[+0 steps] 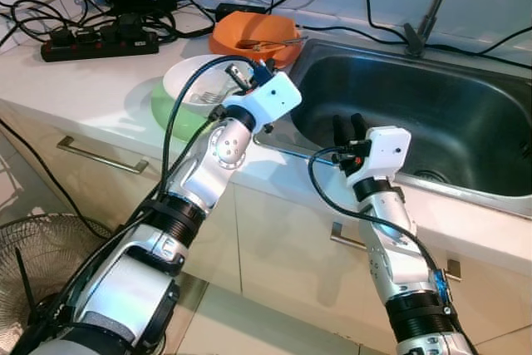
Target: Kitchen organization
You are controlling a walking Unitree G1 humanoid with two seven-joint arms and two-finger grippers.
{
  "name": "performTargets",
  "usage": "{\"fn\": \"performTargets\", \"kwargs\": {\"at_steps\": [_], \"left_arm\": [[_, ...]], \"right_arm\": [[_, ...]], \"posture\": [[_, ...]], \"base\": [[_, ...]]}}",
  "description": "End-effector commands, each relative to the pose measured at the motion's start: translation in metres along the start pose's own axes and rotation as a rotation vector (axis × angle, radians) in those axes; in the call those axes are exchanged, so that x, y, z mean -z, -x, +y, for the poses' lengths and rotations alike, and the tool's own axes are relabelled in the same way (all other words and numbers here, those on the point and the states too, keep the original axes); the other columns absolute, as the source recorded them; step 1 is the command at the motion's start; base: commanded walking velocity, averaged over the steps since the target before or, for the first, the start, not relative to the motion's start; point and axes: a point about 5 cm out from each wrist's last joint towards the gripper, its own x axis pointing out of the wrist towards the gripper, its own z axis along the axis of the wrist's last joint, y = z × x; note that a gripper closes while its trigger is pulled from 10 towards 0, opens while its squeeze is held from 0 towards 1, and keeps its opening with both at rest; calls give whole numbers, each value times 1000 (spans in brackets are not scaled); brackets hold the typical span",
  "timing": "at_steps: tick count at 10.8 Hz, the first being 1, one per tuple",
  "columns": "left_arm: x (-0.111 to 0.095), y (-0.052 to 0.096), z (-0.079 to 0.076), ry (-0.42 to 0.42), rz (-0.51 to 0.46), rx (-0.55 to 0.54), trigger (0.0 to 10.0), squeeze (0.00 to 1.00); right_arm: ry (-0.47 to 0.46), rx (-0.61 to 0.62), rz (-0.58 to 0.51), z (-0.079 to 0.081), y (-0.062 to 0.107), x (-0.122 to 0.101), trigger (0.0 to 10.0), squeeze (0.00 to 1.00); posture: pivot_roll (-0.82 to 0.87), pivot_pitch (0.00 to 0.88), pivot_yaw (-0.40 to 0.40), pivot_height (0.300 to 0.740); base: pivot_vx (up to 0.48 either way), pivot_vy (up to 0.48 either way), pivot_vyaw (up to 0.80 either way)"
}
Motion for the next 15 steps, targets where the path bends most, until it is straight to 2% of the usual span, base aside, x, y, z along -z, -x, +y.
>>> {"fn": "performTargets", "kwargs": {"at_steps": [1, 2, 3, 4, 6, 7, 8, 9, 10, 11, 12, 14, 15], "left_arm": [[-4, -1, 4, -23, -22, -14, 0, 0], [-10, -1, 9, -75, -53, -32, 0, 0], [-32, -1, 21, -162, -151, -86, 0, 0], [-40, 0, 25, -166, -192, -103, 0, 0], [-74, 6, 35, -63, -355, -160, 0, 0], [-94, 14, 33, 84, -484, -146, 4706, 0], [-104, 20, 34, 159, -555, -145, 10000, 0], [-115, 27, 33, 277, -615, -135, 10000, 0], [-119, 31, 31, 434, -640, -114, 10000, 0], [-117, 31, 28, 521, -623, -88, 10000, 0], [-111, 32, 26, 568, -605, -63, 10000, 0], [-104, 32, 25, 589, -581, -34, 10000, 0], [-102, 33, 24, 590, -575, -27, 10000, 0]], "right_arm": [[-1, 0, 2, 0, -3, -1, 10000, 0], [-2, 0, 3, 0, -3, -1, 10000, 0], [-5, 0, 3, 0, -2, -1, 10000, 0], [-4, 0, 3, 0, -2, -1, 10000, 0], [-3, 1, 5, -1, -3, 0, 10000, 0], [0, 0, 6, -2, -3, 0, 10000, 0], [3, -1, 5, -2, -4, -1, 10000, 0], [12, 1, 2, -4, -5, -2, 10000, 1000], [34, 6, -6, -9, -7, -4, 10000, 1000], [71, -2, -22, -13, -8, -7, 10000, 1000], [95, -14, -48, -19, -11, -14, 10000, 1000], [97, -29, -92, -29, -15, -24, 10000, 1000], [99, -49, -97, -30, -15, -26, 10000, 0]], "posture": [[187, 48, -4, 740], [187, 47, -4, 740], [188, 47, -4, 740], [190, 48, -5, 740], [188, 46, -6, 740], [189, 45, -9, 740], [187, 46, -8, 740], [187, 46, -9, 740], [186, 46, -9, 740], [186, 43, -9, 740], [183, 39, -8, 740], [184, 35, -7, 740], [186, 33, -5, 740]], "base": [[0, 0, 0], [0, 0, 0], [0, 0, 0], [0, 0, 0], [0, 0, 0], [0, 0, 0], [0, 0, 0], [0, 0, 0], [0, 0, 0], [0, 0, 0], [0, 0, 0], [0, 0, 0], [0, 0, 0]]}}
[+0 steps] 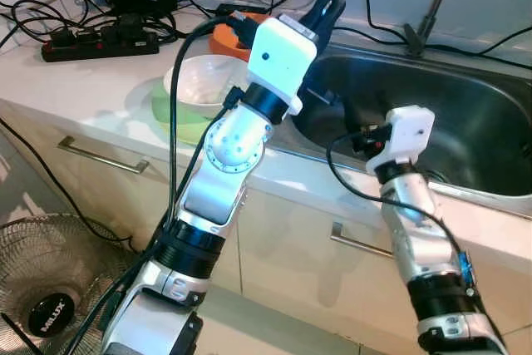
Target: Kitchen organization
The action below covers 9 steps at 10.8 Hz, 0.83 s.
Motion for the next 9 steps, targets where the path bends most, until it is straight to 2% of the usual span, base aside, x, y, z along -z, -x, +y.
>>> {"fn": "performTargets", "kwargs": {"at_steps": [1, 2, 4, 6, 9], "left_arm": [[-3, 1, 0, 5, -10, 9, 10000, 0], [-1, 2, -1, 19, 3, 22, 10000, 0], [3, 2, -6, 42, 25, 47, 10000, 0], [7, 4, -10, 65, 49, 74, 10000, 0], [21, 13, -24, 124, 134, 158, 10000, 0]], "right_arm": [[-11, -14, -25, -2, -1, -4, 10000, 0], [-75, -121, -62, 4, -1, -13, 10000, 0], [-110, -216, -86, 13, 0, -18, 10000, 0], [-128, -243, -96, 14, 1, -21, 10000, 0], [-135, -253, -101, 15, 1, -23, 10000, 0]], "posture": [[186, 32, -5, 740], [182, 38, -3, 740], [180, 48, -3, 740], [178, 53, -1, 740], [179, 59, -5, 740]], "base": [[0, 0, 0], [0, 0, 0], [0, 0, 0], [0, 0, 0], [0, 0, 0]]}}
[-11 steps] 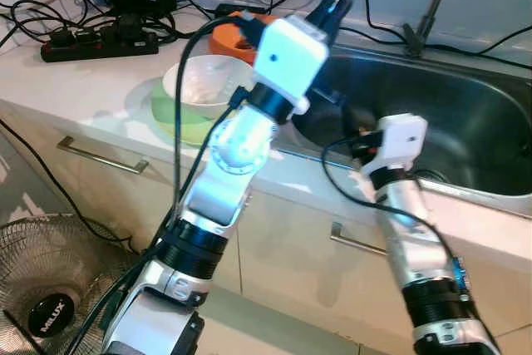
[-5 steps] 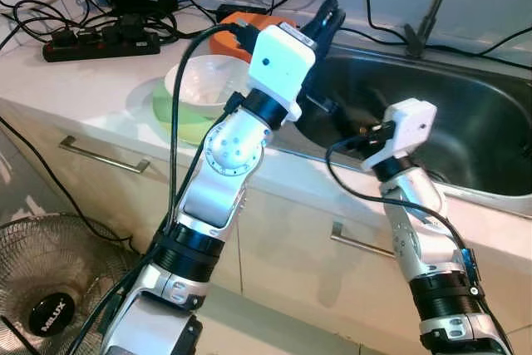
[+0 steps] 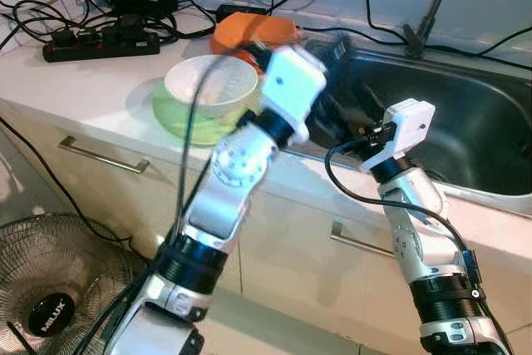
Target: Kitchen organization
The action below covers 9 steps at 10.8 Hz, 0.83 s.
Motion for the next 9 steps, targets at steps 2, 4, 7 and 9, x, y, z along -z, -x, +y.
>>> {"fn": "performTargets", "kwargs": {"at_steps": [2, 4, 7, 9], "left_arm": [[5, 2, -11, 21, 34, 60, 10000, 0], [6, 3, -14, 31, 42, 87, 10000, 0], [3, 2, -13, 23, 32, 83, 10000, 0], [1, 2, -11, 15, 19, 66, 10000, 0]], "right_arm": [[-7, -8, -17, 1, 0, -4, 10000, 0], [-9, -5, -12, 2, -1, -3, 10000, 0], [-5, 2, 6, 1, 0, 0, 0, 0], [1, 1, 20, 1, 1, 3, 0, 0]], "posture": [[179, 59, -6, 740], [180, 61, -6, 740], [182, 61, -5, 740], [183, 62, -6, 740]], "base": [[0, 0, 0], [0, 0, 0], [0, 0, 0], [0, 0, 0]]}}
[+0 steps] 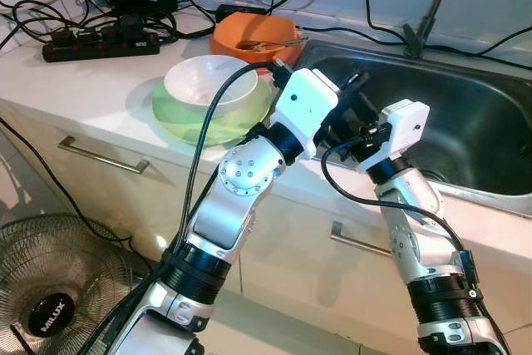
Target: Kitchen organization
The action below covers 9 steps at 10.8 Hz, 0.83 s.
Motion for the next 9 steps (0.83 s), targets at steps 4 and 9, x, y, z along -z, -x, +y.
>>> {"fn": "performTargets", "kwargs": {"at_steps": [4, 9], "left_arm": [[-7, -1, 2, -12, -32, -14, 10000, 0], [-6, 0, 4, -3, -31, -36, 10000, 0]], "right_arm": [[-5, 21, 17, -3, 3, 4, 0, 0], [-4, 32, 19, -5, 3, 5, 0, 0]], "posture": [[185, 61, -6, 740], [187, 53, -6, 740]], "base": [[0, 0, 0], [0, 0, 0]]}}
